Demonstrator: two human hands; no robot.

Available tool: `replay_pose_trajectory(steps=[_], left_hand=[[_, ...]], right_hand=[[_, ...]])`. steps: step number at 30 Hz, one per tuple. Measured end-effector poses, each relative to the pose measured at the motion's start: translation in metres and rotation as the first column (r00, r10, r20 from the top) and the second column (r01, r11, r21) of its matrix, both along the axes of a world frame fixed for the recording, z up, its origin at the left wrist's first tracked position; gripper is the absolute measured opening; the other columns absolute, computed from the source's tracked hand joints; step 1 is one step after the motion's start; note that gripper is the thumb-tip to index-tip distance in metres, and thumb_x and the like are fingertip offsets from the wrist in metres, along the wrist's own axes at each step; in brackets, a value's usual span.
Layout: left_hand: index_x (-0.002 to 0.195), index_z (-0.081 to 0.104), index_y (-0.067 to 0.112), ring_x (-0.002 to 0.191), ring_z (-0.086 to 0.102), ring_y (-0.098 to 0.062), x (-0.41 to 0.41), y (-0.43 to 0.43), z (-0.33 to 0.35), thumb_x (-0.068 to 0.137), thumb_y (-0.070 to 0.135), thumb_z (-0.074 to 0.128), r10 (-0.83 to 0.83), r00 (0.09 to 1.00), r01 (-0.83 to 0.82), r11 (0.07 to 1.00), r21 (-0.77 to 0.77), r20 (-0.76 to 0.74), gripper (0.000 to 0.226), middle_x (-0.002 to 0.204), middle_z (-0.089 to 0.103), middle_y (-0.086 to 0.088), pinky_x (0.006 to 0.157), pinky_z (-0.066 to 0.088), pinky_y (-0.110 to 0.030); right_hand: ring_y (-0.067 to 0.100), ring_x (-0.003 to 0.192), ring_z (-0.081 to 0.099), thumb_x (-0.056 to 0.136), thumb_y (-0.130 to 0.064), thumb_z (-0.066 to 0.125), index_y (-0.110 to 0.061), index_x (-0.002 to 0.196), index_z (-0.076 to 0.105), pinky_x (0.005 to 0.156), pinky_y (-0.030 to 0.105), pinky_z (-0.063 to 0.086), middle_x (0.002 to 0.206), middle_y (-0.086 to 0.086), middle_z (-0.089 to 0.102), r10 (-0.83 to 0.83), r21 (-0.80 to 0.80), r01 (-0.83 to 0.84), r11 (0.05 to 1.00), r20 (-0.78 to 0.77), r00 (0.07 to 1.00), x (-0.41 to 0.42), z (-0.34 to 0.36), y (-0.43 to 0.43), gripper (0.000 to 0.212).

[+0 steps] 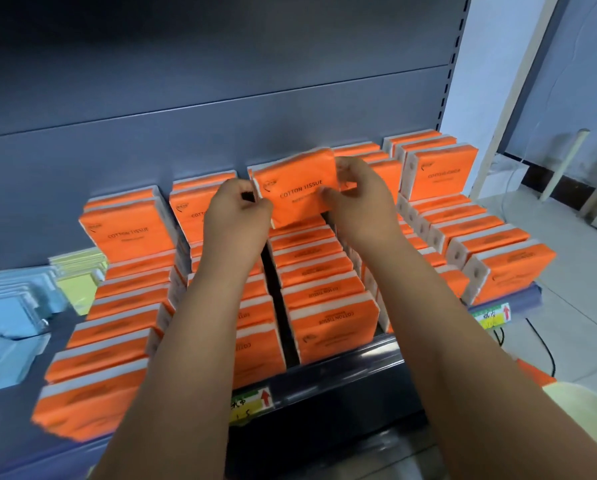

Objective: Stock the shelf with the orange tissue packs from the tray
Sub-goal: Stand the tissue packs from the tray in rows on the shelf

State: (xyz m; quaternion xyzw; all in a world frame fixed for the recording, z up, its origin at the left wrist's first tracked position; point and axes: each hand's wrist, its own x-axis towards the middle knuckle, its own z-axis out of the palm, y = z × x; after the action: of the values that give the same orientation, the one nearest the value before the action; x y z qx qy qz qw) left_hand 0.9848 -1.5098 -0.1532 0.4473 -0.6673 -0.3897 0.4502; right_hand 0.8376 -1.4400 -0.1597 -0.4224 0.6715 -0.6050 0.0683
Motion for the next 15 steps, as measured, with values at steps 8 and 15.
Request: replay_pose_trajectory(steps=[8,15], left_hand=[[0.089,0.065,0.024,0.063,0.052,-0.019,0.007,-0.006,-0.003,0.095,0.022,0.055,-0.022,0.994,0.026,0.999,-0.038,0.107,0.012,0.073,0.062,-0.003,0.060,0.041,-0.031],[0.080,0.054,0.014,0.062,0.047,-0.018,0.001,-0.012,-0.008,0.102,0.034,0.053,-0.065,0.978,0.067,0.998,-0.003,0.200,0.030,0.070,0.050,-0.004,0.058,0.036,-0.032]], right_hand=[[0.023,0.081,0.061,0.087,-0.013,0.065,-0.024,0.087,0.064,0.070,0.031,0.045,0.084,0.002,0.066,0.055,0.139,-0.040,0.989,-0.112,0.992,0.009,-0.009,-0.009,0.011],[0.010,0.073,0.060,0.090,-0.017,0.063,-0.026,0.082,0.056,0.063,0.028,0.041,0.079,-0.009,0.063,0.102,0.218,-0.098,0.971,-0.008,0.995,0.007,-0.015,-0.013,0.015]])
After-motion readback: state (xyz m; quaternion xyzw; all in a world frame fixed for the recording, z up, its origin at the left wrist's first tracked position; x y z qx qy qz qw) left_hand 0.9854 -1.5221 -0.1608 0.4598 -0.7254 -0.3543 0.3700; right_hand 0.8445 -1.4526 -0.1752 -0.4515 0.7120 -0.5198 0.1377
